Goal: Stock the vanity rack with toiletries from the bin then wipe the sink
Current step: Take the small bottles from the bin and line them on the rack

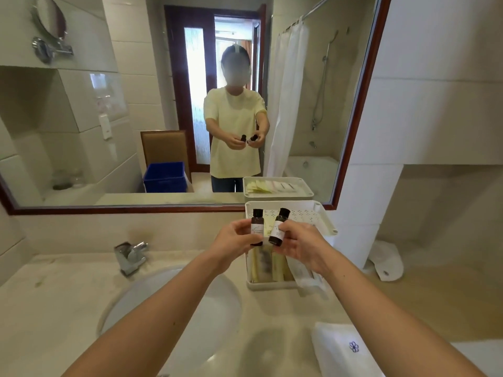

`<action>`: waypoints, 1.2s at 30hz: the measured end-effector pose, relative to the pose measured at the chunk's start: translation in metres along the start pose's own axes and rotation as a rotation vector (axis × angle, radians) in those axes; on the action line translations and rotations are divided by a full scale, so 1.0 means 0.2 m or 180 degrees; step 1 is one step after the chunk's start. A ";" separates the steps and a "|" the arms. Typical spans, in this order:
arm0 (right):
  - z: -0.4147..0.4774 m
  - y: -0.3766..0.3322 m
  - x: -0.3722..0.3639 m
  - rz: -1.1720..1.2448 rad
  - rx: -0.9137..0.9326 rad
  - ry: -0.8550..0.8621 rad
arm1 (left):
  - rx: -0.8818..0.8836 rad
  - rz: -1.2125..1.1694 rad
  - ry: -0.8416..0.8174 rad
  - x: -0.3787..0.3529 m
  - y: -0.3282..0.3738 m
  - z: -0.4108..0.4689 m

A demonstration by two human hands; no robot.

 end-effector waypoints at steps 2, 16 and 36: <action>0.10 -0.02 0.02 -0.0004 -0.0012 0.0091 | 0.0073 -0.0020 -0.0047 0.02 -0.01 0.12; 0.85 -0.16 0.17 -0.0197 -0.0075 -0.0121 | 0.0130 0.0154 0.0338 0.17 -0.02 0.82; 1.66 -0.05 0.23 -0.2101 0.0340 -0.0415 | -0.0075 0.2061 0.0449 0.36 -0.17 1.49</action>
Point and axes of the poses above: each hand's wrist, its own z-axis towards the middle knuckle, its own x-axis out of the back of the hand, y = z × x, the point moved 8 cm from there along z, towards the middle knuckle, and after that the axes turned 4 degrees about -y, right-handed, at the moved point
